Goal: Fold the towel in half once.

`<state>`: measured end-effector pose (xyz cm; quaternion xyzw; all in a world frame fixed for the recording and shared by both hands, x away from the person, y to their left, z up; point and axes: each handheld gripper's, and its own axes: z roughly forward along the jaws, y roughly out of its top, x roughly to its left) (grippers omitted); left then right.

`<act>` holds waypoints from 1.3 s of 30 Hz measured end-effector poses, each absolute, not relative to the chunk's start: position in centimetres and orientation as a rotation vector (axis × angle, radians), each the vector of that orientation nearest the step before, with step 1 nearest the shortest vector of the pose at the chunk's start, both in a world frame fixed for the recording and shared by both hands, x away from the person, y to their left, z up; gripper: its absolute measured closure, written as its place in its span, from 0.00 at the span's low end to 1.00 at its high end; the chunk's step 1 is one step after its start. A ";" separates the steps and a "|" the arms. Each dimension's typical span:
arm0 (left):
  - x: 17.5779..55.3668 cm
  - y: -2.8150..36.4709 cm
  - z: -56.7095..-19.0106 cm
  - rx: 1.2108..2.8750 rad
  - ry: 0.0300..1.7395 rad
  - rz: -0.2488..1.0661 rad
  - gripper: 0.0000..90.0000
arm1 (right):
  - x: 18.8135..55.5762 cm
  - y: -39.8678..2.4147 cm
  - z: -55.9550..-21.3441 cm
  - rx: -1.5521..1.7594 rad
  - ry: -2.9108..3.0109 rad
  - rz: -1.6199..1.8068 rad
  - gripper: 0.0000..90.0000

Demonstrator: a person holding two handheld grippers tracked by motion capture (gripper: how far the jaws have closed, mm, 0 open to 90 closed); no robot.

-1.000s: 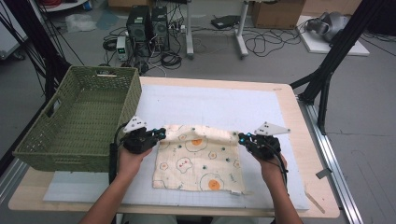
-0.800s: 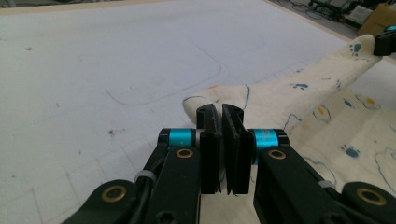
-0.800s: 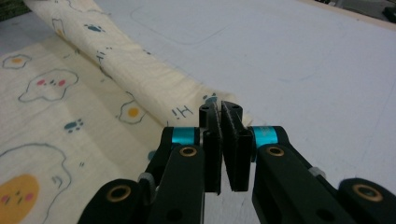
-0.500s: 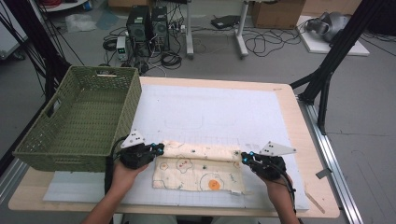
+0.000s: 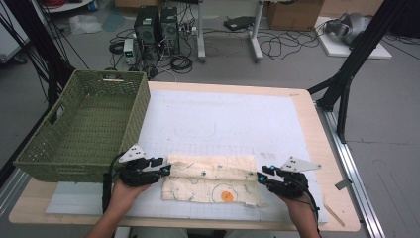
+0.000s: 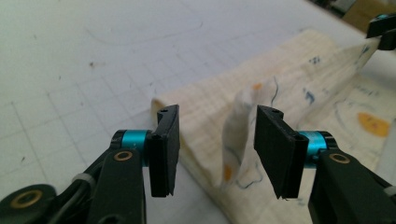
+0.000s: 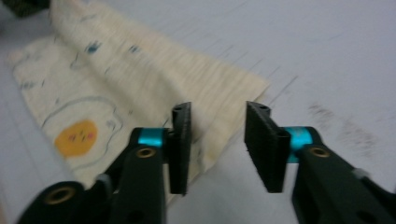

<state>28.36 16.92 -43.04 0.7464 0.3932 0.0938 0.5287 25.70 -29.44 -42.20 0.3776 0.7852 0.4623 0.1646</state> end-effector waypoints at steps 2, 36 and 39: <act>28.6 17.1 -42.4 1.734 0.926 0.210 0.54 | 25.9 -29.8 -41.7 1.104 2.186 1.337 0.64; 32.1 13.7 -45.2 1.974 1.050 0.376 0.93 | 32.1 -26.0 -45.1 1.266 2.307 1.181 0.93; 32.2 14.0 -45.0 1.933 1.085 0.374 0.94 | 32.0 -26.0 -44.9 1.252 2.313 1.166 0.95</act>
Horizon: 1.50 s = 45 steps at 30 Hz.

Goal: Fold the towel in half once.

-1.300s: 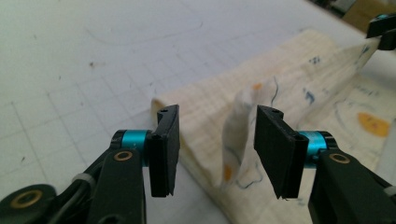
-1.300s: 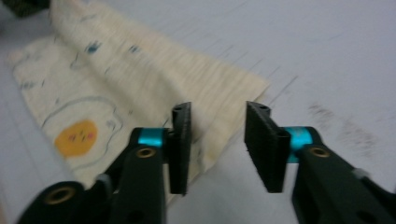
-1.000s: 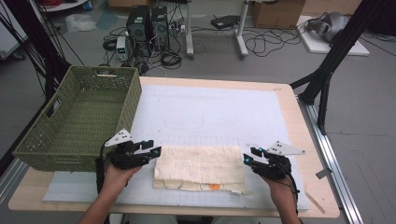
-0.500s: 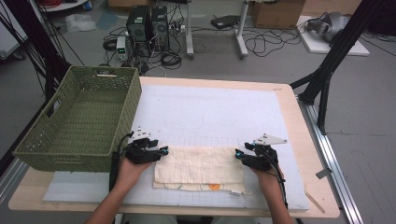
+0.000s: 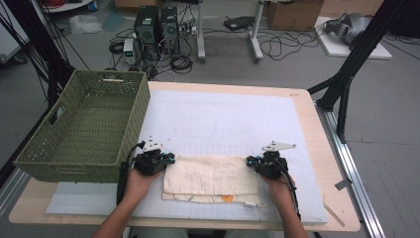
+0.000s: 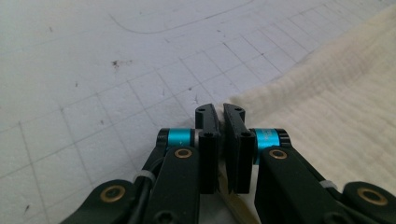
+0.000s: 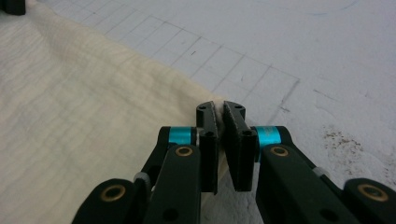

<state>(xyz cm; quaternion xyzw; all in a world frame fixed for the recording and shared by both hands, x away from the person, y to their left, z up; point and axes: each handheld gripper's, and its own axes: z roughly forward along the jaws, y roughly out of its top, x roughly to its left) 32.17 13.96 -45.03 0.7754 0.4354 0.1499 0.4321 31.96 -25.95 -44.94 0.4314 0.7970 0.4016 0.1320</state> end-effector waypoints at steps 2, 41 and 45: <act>32.5 14.2 -44.6 1.896 1.087 0.390 0.94 | 31.9 -25.9 -44.8 1.225 2.303 1.132 0.95; 41.7 13.2 -42.5 1.809 1.156 0.468 0.93 | 40.3 -24.6 -43.3 1.214 2.105 1.028 0.95; 41.7 13.1 -42.7 1.813 1.162 0.456 0.89 | 40.5 -24.4 -43.6 1.223 2.113 1.016 0.93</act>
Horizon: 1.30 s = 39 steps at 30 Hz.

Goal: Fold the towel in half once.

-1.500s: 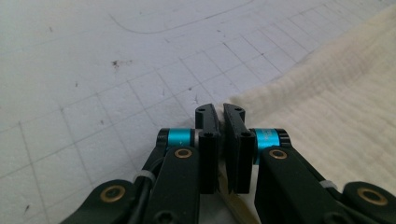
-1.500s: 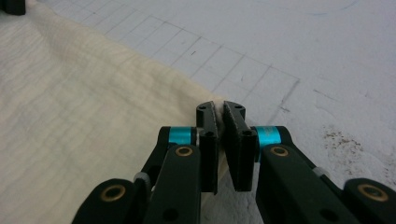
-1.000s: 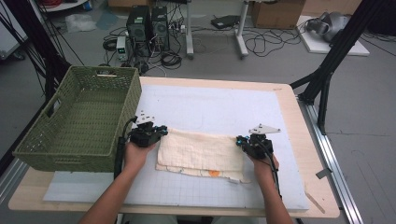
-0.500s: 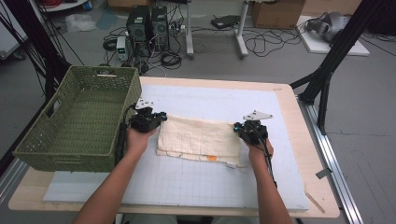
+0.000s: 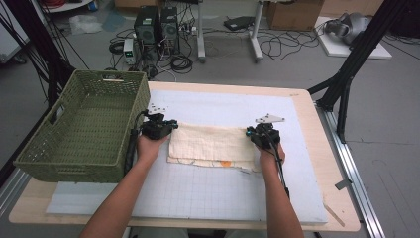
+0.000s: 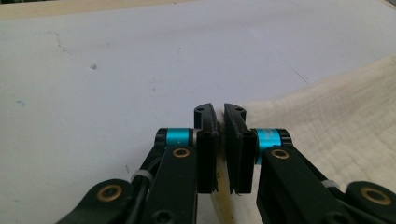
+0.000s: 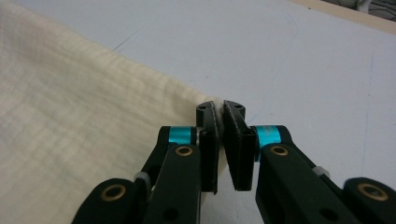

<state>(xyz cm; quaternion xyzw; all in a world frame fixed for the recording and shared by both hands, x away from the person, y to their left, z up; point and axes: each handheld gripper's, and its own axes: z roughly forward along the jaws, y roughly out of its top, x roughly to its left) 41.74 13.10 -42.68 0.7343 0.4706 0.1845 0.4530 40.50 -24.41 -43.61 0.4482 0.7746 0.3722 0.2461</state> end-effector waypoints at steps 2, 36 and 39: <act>41.8 13.1 -42.7 1.792 1.179 0.439 0.68 | 40.5 -24.4 -43.7 1.232 2.112 1.010 0.87; 37.1 13.7 -42.6 1.827 1.075 0.312 0.53 | 36.1 -26.4 -42.0 1.228 2.160 1.180 0.56; 36.4 13.7 -43.1 1.840 1.083 0.307 0.53 | 35.1 -26.7 -42.2 1.230 2.164 1.200 0.57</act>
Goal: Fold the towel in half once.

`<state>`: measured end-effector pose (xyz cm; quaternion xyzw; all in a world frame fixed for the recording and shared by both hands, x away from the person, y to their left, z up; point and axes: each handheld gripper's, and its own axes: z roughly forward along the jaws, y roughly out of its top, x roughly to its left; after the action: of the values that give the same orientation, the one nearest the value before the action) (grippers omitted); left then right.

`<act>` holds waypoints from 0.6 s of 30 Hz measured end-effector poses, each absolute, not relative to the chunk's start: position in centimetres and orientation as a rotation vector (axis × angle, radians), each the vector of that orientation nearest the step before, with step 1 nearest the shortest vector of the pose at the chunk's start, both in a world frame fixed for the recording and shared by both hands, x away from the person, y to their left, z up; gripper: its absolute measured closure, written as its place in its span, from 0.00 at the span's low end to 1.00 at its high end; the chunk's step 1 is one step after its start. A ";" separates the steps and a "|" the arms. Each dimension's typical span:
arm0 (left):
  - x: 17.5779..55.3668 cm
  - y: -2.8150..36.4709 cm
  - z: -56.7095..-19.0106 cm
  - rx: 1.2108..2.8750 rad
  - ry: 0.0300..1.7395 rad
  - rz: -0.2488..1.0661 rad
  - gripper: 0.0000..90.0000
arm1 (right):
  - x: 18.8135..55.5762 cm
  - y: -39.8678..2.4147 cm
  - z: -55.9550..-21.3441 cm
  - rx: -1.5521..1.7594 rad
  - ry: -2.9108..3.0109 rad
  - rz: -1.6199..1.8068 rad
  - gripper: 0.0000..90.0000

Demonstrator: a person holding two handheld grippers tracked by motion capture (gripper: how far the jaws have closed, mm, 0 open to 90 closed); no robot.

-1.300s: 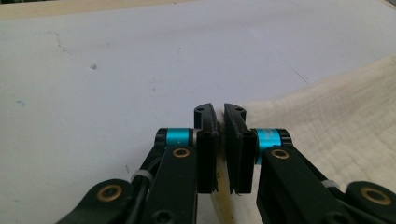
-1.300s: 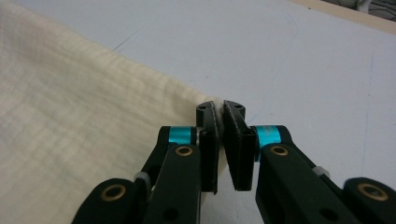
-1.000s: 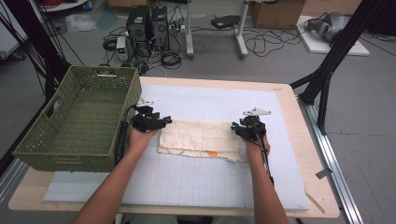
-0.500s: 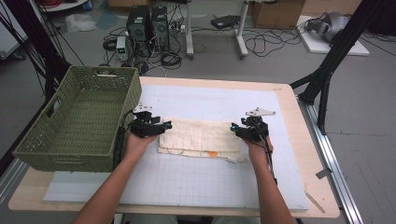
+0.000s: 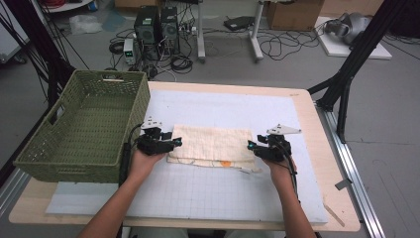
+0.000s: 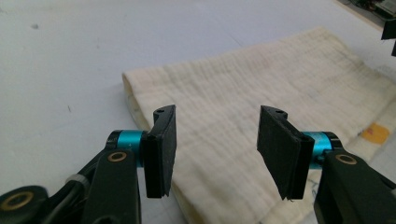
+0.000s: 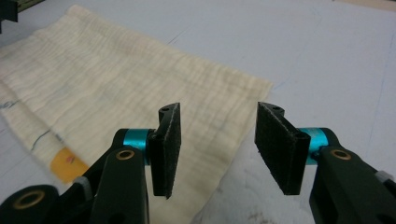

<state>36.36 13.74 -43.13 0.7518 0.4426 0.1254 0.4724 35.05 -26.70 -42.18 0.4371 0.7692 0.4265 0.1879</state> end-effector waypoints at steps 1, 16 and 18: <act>36.1 13.8 -43.3 1.848 1.090 0.311 0.53 | 34.7 -26.7 -42.2 1.224 2.167 1.203 0.57; 34.5 14.1 -43.9 1.905 1.090 0.360 0.70 | 31.2 -27.6 -43.0 1.235 2.170 1.226 0.60; 34.4 13.9 -44.0 1.926 1.085 0.375 0.70 | 31.1 -27.6 -43.0 1.232 2.175 1.228 0.60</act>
<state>34.38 13.91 -44.02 0.7736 0.4359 0.1507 0.4347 31.12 -27.61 -43.04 0.4353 0.7685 0.4340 0.1775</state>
